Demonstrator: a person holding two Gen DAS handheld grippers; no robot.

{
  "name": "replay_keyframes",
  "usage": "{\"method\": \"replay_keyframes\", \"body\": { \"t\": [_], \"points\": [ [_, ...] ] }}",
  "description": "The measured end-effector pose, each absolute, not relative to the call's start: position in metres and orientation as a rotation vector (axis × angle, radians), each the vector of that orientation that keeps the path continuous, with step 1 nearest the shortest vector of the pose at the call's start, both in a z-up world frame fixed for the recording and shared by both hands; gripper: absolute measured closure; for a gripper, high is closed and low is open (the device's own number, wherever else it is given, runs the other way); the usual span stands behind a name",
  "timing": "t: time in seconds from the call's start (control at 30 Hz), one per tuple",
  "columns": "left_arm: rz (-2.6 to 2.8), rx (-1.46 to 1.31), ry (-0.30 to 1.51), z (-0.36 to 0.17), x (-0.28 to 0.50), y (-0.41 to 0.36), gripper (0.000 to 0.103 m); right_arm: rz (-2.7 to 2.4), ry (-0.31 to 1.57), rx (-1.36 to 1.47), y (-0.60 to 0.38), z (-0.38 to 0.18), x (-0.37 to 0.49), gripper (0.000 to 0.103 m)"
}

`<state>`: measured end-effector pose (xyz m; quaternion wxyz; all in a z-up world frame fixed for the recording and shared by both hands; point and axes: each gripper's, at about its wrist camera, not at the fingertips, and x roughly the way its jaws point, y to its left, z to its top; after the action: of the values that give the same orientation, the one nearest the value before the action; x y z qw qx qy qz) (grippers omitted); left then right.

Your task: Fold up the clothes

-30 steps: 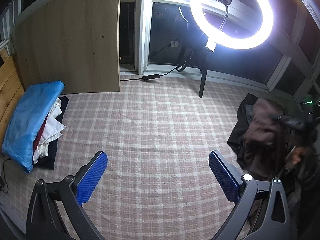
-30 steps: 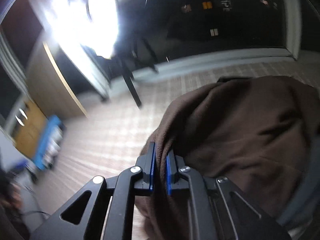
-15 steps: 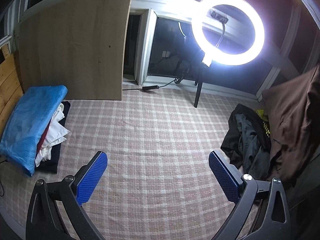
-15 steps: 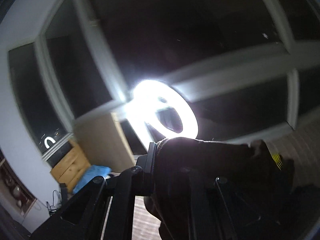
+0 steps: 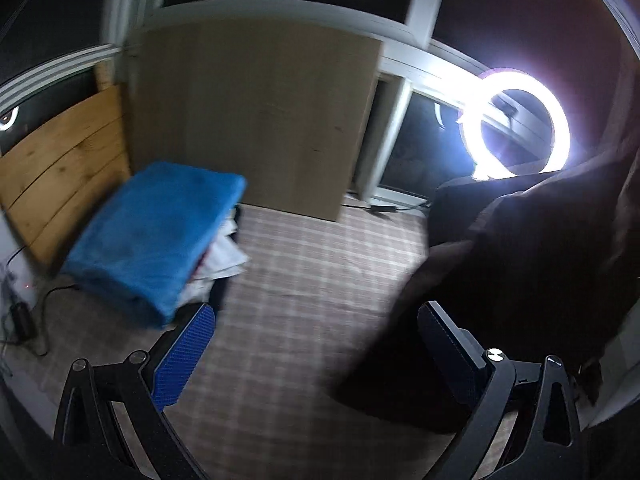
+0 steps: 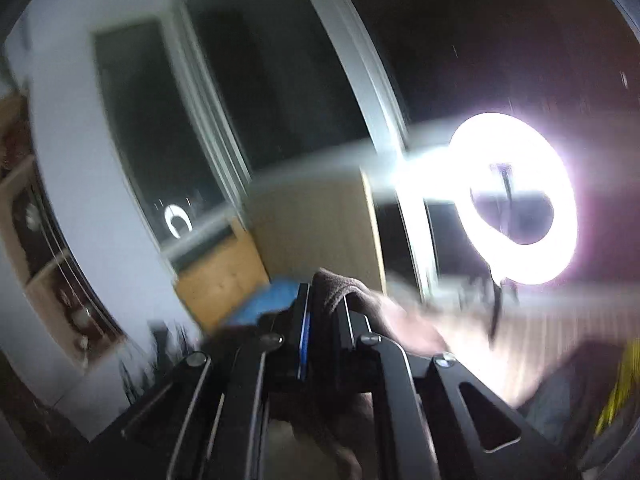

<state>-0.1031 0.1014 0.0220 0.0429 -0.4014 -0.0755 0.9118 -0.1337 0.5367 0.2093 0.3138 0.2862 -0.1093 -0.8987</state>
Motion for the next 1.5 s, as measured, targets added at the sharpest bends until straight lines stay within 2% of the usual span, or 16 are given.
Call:
{"method": "replay_keyframes", "body": {
  "t": [0.03,0.13,0.17,0.27,0.3,0.37,0.43,0.47,0.77,0.97,1.13,1.33,1.4,1.43,1.47,1.5],
  "points": [
    [2.796,-1.241,-0.231,0.019,-0.101,0.095,0.001,-2.378,-0.284,0.862,0.541,0.178,-0.135,0.094],
    [2.817,-1.281,-0.232,0.012,-0.094,0.077,0.001,-2.480,-0.166,1.259,0.550,0.067,-0.131,0.078],
    [2.823,-1.295,-0.233,0.009,-0.092,0.070,0.001,-2.511,-0.169,1.374,0.557,0.035,-0.127,0.078],
    [2.795,-1.367,-0.230,-0.008,-0.094,0.064,0.001,-2.488,-0.342,1.556,0.582,-0.027,-0.114,0.078],
    [2.762,-1.402,-0.223,-0.018,-0.098,0.069,0.001,-2.480,-0.377,1.555,0.583,-0.035,-0.112,0.077],
    [2.700,-1.444,-0.177,-0.034,-0.109,0.086,0.001,-2.471,-0.428,1.550,0.583,-0.050,-0.110,0.060],
    [2.655,-1.457,-0.118,-0.045,-0.118,0.105,0.001,-2.519,-0.359,1.533,0.576,-0.055,-0.118,0.051],
    [2.639,-1.463,-0.091,-0.048,-0.121,0.114,0.001,-2.521,-0.328,1.524,0.570,-0.054,-0.120,0.050],
    [2.563,-1.466,0.036,-0.060,-0.127,0.143,0.001,-2.379,-0.147,1.530,0.494,-0.085,-0.159,0.046],
    [2.568,-1.480,0.160,-0.071,-0.114,0.134,0.001,-2.303,-0.006,1.410,0.442,-0.070,-0.142,0.046],
    [2.578,-1.572,0.066,-0.087,-0.108,0.097,0.001,-2.182,0.051,1.392,0.399,-0.080,-0.105,0.042],
    [2.626,-1.591,-0.040,-0.085,-0.101,0.064,0.001,-2.184,0.421,1.425,0.346,-0.121,-0.095,0.042],
    [2.638,-1.584,-0.040,-0.083,-0.100,0.058,0.001,-2.184,0.460,1.412,0.342,-0.124,-0.095,0.044],
    [2.641,-1.580,-0.036,-0.082,-0.100,0.056,0.001,-2.182,0.445,1.407,0.344,-0.121,-0.095,0.060],
    [2.644,-1.575,-0.032,-0.080,-0.099,0.053,0.001,-2.180,0.395,1.396,0.351,-0.115,-0.095,0.088],
    [2.646,-1.570,-0.029,-0.079,-0.099,0.051,0.001,-2.180,0.341,1.386,0.359,-0.108,-0.096,0.096]
  ]
}}
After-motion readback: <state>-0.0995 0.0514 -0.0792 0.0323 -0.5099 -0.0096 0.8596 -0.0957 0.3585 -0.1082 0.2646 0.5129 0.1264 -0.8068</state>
